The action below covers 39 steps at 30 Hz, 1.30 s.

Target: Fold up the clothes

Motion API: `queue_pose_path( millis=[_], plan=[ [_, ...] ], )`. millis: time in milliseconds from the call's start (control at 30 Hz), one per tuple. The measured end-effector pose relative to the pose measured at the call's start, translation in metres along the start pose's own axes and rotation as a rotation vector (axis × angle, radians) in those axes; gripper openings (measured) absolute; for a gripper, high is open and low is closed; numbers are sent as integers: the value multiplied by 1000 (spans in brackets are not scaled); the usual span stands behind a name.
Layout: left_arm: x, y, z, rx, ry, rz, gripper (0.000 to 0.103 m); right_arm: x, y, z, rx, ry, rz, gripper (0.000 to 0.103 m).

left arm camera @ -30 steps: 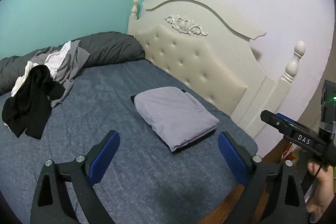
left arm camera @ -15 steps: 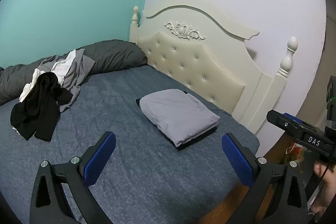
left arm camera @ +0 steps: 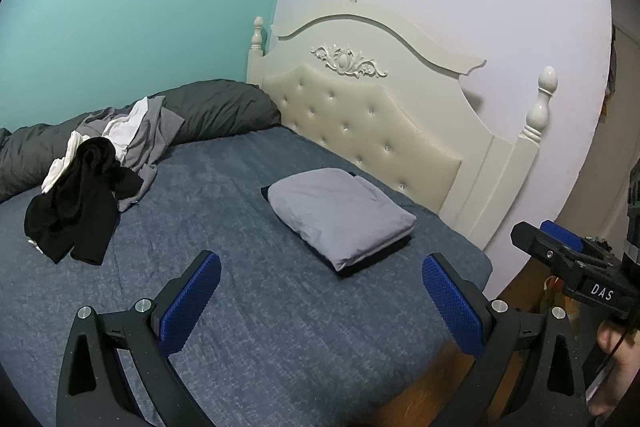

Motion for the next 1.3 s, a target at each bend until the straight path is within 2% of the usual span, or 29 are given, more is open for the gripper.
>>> queue_pose_path(
  millis=[500, 1300],
  plan=[
    [-22, -8, 4, 24, 10, 51, 103, -14, -20, -6, -15, -24, 54, 102],
    [-26, -25, -9, 48, 43, 45, 103, -21, -33, -14, -56, -38, 54, 103]
  ],
)
Point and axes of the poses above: each gripper's, at about its wrist camera, not at the fingertips, and x roughly the way its jaws point, z to its right, y to its top, the point moved 5 cm from there along x, roughly the way its jaws point, and after that the axes turned 8 degrees about -x, right-handed, at the moved point
